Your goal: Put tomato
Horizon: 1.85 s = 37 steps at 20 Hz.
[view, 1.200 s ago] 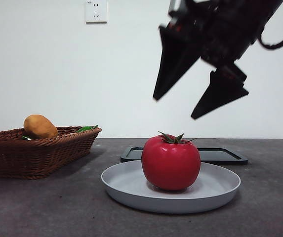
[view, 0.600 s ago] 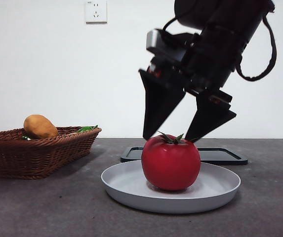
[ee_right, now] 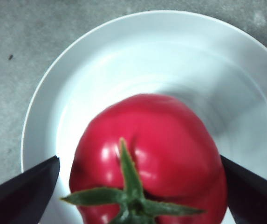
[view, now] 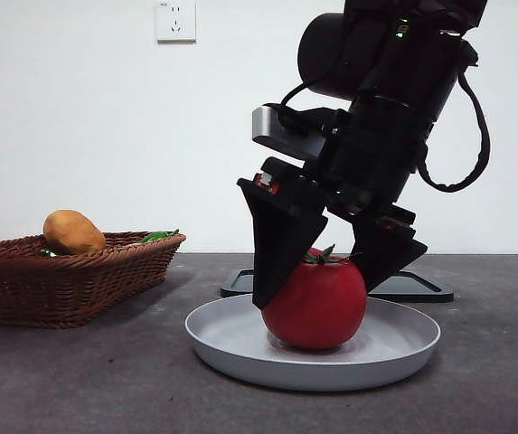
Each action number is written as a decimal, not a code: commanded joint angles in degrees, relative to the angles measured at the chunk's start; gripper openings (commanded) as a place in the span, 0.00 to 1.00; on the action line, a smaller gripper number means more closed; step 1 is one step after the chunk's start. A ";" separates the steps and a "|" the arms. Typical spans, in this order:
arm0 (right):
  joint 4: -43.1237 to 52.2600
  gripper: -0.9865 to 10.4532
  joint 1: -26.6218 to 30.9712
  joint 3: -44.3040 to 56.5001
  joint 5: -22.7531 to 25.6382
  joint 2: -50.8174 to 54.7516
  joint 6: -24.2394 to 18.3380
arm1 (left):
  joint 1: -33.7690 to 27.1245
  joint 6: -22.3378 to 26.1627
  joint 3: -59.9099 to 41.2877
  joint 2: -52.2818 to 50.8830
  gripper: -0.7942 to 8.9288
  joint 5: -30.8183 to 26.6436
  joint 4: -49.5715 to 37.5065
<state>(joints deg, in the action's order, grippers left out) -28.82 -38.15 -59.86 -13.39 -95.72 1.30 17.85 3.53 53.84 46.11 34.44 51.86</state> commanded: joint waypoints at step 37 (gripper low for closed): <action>6.45 0.30 16.92 -34.77 6.95 -27.30 -3.91 | 0.17 0.28 0.96 0.31 0.66 0.13 -0.44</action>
<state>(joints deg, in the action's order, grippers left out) -22.87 -21.15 -93.19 -6.35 -121.03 -2.15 17.85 3.51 53.84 46.11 34.44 51.86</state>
